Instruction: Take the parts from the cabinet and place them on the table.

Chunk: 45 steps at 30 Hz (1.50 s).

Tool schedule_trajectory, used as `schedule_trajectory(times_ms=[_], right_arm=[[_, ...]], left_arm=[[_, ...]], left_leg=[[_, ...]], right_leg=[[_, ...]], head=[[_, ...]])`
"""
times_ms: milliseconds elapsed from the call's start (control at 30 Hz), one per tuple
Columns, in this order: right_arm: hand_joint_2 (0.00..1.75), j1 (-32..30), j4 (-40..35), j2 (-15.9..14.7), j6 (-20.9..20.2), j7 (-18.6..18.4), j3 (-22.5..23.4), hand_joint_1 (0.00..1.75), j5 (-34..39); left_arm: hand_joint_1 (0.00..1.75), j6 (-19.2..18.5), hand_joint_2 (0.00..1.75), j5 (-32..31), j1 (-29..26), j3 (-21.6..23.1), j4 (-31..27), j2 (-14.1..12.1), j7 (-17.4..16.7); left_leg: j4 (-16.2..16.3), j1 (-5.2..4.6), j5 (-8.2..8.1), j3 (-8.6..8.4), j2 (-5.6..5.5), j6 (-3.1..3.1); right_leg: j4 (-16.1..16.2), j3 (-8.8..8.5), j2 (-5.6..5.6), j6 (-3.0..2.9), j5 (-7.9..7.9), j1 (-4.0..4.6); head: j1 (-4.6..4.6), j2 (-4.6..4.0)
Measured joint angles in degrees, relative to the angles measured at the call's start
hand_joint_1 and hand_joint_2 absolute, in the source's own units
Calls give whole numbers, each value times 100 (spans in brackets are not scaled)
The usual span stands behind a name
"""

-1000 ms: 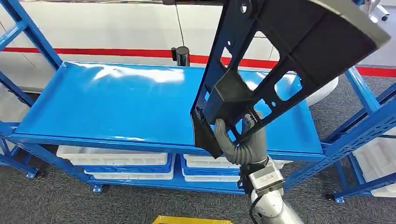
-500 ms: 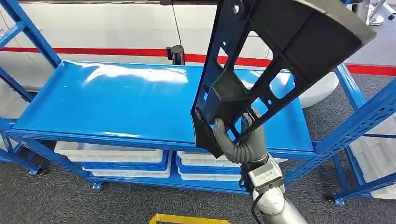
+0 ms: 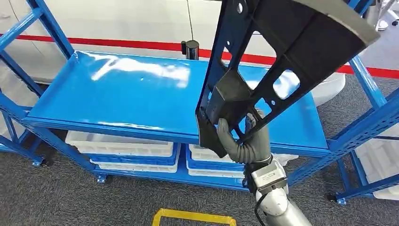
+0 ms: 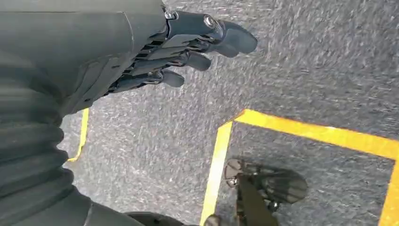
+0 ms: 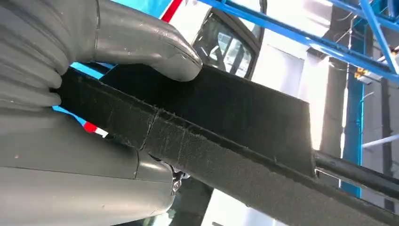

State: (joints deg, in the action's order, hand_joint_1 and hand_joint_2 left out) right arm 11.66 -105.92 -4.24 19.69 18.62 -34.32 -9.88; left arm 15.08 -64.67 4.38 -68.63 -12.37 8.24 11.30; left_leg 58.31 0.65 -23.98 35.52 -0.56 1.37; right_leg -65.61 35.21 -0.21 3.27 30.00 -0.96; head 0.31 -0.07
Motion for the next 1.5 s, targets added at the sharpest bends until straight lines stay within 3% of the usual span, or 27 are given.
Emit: schedule_trajectory(times_ms=[33, 67, 200, 233, 300, 367, 400, 467, 533, 567, 600, 700, 733, 800, 900, 933, 967, 1033, 1100, 1167, 1233, 1267, 1300, 1367, 1400, 1433, 1500], right_arm=[[175, 3, 0, 0, 9, 0, 0, 175, -4], [175, 3, 0, 2, 24, 0, 0, 175, -4], [175, -25, 0, 7, 85, -7, 4, 175, 9], [175, -26, 0, 11, 94, -18, 4, 175, 13], [175, -41, 2, 37, 149, -70, 15, 175, 37], [175, -71, 20, 57, 205, -120, 48, 175, 44], [175, -79, 33, 70, 218, -131, 48, 175, 44], [175, -108, 46, 92, 256, -138, 52, 175, 44], [175, -111, 50, 122, 273, -138, 59, 175, 42], [175, -109, 50, 138, 275, -138, 68, 175, 42], [175, -107, 50, 149, 282, -140, 81, 175, 42], [175, -131, 50, 164, 286, -142, 83, 175, 39], [175, -131, 50, 162, 288, -142, 87, 175, 39], [175, -130, 50, 164, 291, -142, 101, 175, 37], [175, -137, 55, 162, 291, -142, 105, 175, 37], [175, -140, 57, 160, 291, -142, 105, 175, 39], [175, -140, 57, 160, 291, -142, 105, 175, 39], [175, -136, 57, 162, 291, -142, 105, 175, 37], [175, -126, 55, 166, 291, -142, 105, 175, 33], [175, -133, 52, 164, 295, -118, 114, 175, 13], [175, -133, 52, 162, 273, -19, 114, 175, 18], [175, -125, 52, 162, 273, -19, 114, 175, 18], [175, -131, 39, 166, 267, 156, 107, 175, 33], [175, -140, -4, 168, 247, 243, 107, 175, 46], [175, -142, -20, 168, 234, 265, 107, 175, 46], [175, -148, -20, 168, 223, 282, 107, 175, 46], [175, -169, -28, 164, 214, 299, 105, 175, 44]], left_arm=[[0, 0, 175, 0, 3, 0, 0, 2, 0], [0, 2, 175, -2, 4, 0, 0, 4, 0], [0, 24, 175, -7, -1, 0, 0, 4, 0], [0, 31, 175, -7, -9, -4, 0, 0, -2], [0, 48, 175, -7, -8, -4, 0, 2, -11], [0, 59, 175, -4, -9, -9, 2, 4, -28], [0, 61, 175, -4, -9, -9, 2, 9, -35], [0, 70, 175, -4, -9, -9, 2, 7, -37], [0, 74, 175, -4, -6, -9, 2, 2, -37], [0, 72, 175, -4, -2, -9, 9, 22, -37], [0, 72, 175, -4, 3, -11, 9, 26, -37], [0, 74, 175, -4, 1, -11, 9, 20, -37], [0, 74, 175, -4, -2, -13, 9, 20, -39], [0, 79, 175, -4, 4, -15, 7, 15, -39], [0, 77, 175, -4, 4, -18, 9, 15, -39], [0, 77, 175, -4, 4, -17, 9, 15, -39], [0, 77, 175, -4, 4, -20, 9, 15, -39], [0, 77, 175, -4, 4, -22, 9, 17, -37], [0, 77, 175, -4, 6, -28, 9, 33, -37], [0, 74, 175, -4, 6, -39, 9, 28, -37], [0, 72, 175, -11, -8, -44, 9, 33, -35], [0, 72, 175, -11, -5, -44, 9, 33, -35], [0, 68, 175, -26, -5, -48, 9, 35, -33], [0, 64, 175, -61, -7, -50, 9, 35, -33], [0, 63, 175, -66, -7, -50, 9, 35, -33], [0, 63, 175, -68, -6, -50, 9, 35, -33], [0, 63, 175, -70, -3, -52, 9, 29, -33]], left_leg=[[0, 0, 22, 4, -8, -23], [10, -34, 37, 19, -14, -53], [-21, -18, 129, 31, -9, -196], [43, 16, 78, 81, -8, -213], [587, 12, -428, 279, 16, -262], [1520, 20, -919, 585, 18, -320], [1738, 29, -985, 628, 20, -342], [1426, 75, -792, 347, 35, -371], [390, 125, -383, -314, 42, -409], [136, 122, -470, -438, 22, -439], [119, 93, -410, -381, -18, -347], [136, 24, -325, -287, -22, -202], [89, 56, -261, -253, -11, -106], [90, 41, -182, -146, -4, 10], [94, 7, -57, 40, -1, 42], [94, 0, -15, 94, 1, 38], [94, -3, 33, 149, 0, 32], [94, -4, 114, 231, -7, 4], [97, -28, 194, 286, -25, -61], [70, -5, 281, 263, -20, -139], [2, -5, 362, 268, -26, -229], [87, 25, 236, 341, -18, -242], [261, 15, -36, 395, 12, -252], [1108, 26, -713, 619, 12, -290], [1539, 30, -880, 714, 13, -317], [1753, 45, -877, 706, 13, -338], [1418, 80, -604, 331, 32, -363]], right_leg=[[620, -384, 5, 5, -157, 5], [858, -480, 15, -28, -159, 42], [841, -425, 12, -161, -270, 73], [891, -465, -5, -218, -338, -54], [887, -400, -30, -295, -399, -30], [882, -342, -55, -291, -434, -22], [876, -316, -61, -289, -453, -22], [863, -288, -63, -251, -478, -35], [790, -257, -63, -231, -481, -73], [743, -209, -64, -197, -475, -33], [685, -154, -65, -156, -483, -6], [767, -112, -64, 7, -595, -21], [733, -59, -63, 26, -566, -50], [257, 194, -33, -45, -165, -52], [-1027, 646, -3, -80, 406, -39], [-1092, 614, -2, -46, 417, -34], [-851, 412, -2, 2, 322, -27], [108, -236, -1, 60, 35, -5], [865, -781, 6, -36, 35, 55], [843, -642, 24, -76, -37, 76], [882, -611, 21, -176, -121, 59], [911, -629, 0, -215, -192, -25], [912, -577, 3, -263, -237, -12], [904, -473, -10, -324, -329, -5], [899, -416, -13, -320, -370, 1], [895, -366, -16, -308, -410, 2], [877, -285, -16, -276, -460, -6]], head=[[0, 0], [-2, -2], [-7, 0], [-11, 0], [-42, 0], [-44, 0], [-44, 0], [-44, 0], [-44, -2], [-48, 0], [-66, 0], [-48, 0], [-50, 0], [-11, -2], [9, 0], [4, 0], [7, -2], [9, 0], [2, 0], [33, 0], [28, 0], [28, 0], [9, 0], [-4, 0], [-7, 0], [-5, 0], [-9, 0]])
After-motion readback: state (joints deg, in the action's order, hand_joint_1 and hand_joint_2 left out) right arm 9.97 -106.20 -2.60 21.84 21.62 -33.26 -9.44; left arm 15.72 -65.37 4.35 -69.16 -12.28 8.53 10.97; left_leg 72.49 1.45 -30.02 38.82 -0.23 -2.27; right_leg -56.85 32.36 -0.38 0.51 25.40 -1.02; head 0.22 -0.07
